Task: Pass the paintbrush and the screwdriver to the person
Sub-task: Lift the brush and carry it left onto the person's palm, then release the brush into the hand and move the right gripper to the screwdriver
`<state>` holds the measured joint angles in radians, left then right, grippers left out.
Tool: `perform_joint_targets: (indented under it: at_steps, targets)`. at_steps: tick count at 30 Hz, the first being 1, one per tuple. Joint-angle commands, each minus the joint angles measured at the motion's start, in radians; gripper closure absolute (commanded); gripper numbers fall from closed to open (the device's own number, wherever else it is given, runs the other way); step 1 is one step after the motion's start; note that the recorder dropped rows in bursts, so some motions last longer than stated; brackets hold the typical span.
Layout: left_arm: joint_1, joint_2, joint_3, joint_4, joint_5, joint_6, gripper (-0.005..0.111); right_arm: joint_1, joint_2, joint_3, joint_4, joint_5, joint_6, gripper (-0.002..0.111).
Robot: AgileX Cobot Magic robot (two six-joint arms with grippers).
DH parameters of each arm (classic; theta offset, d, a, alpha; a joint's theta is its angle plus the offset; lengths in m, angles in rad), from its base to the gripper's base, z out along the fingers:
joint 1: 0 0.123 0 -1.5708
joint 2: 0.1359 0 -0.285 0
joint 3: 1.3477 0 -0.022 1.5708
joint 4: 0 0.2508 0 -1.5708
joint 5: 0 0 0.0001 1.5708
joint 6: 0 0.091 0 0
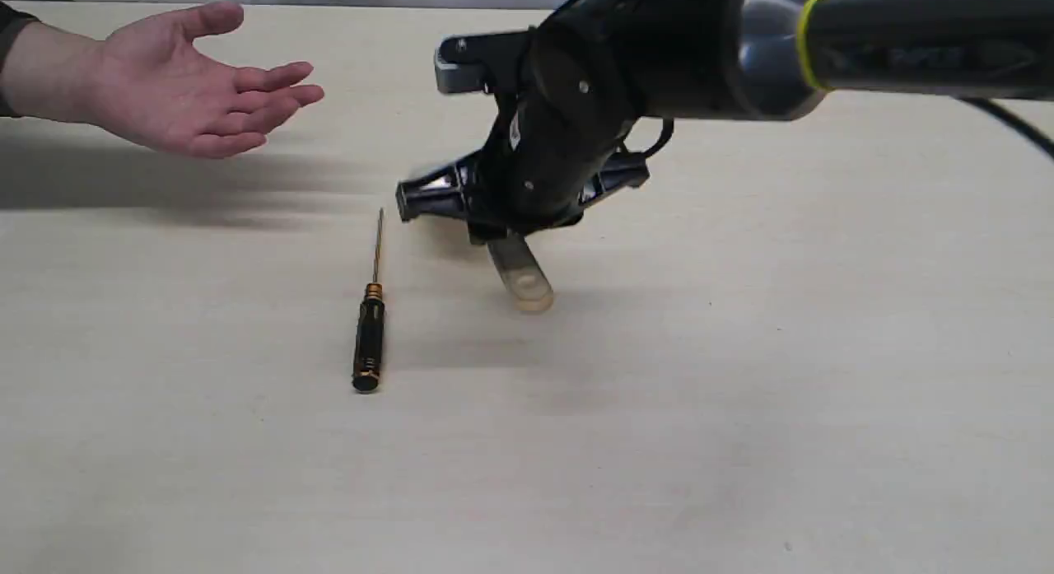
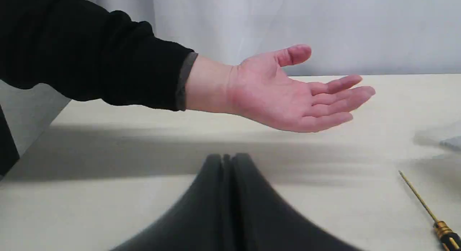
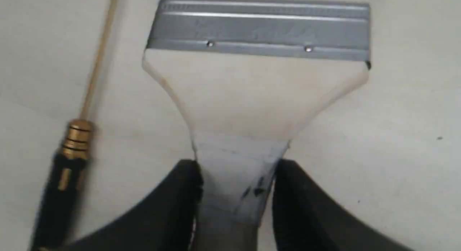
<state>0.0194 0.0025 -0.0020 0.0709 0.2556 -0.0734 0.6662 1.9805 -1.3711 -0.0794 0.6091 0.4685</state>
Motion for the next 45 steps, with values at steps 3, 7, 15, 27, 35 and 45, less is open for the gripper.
perform_joint_targets:
  at_steps: [3, 7, 15, 27, 35, 45]
  targets:
    - [-0.008, -0.002, 0.002, -0.004, -0.006, -0.002, 0.107, -0.001, -0.146, 0.0, 0.055, -0.045, -0.092, 0.104]
    - [-0.008, -0.002, 0.002, -0.004, -0.006, -0.002, 0.107, -0.001, -0.217, 0.0, 0.261, -0.14, -0.278, 0.104]
    - [-0.008, -0.002, 0.002, -0.004, -0.006, -0.002, 0.107, -0.001, -0.203, -0.005, 0.867, -0.322, -0.969, 0.104]
    - [-0.008, -0.002, 0.002, -0.004, -0.006, -0.002, 0.107, 0.058, 0.092, -0.3, 0.934, -0.24, -1.167, 0.103]
    - [-0.008, -0.002, 0.002, -0.002, -0.008, -0.002, 0.107, 0.066, 0.15, -0.336, 0.896, -0.179, -1.157, 0.065]
    - [-0.008, -0.002, 0.002, -0.002, -0.008, -0.002, 0.107, 0.066, 0.114, -0.336, 0.811, -0.048, -1.109, 0.063]
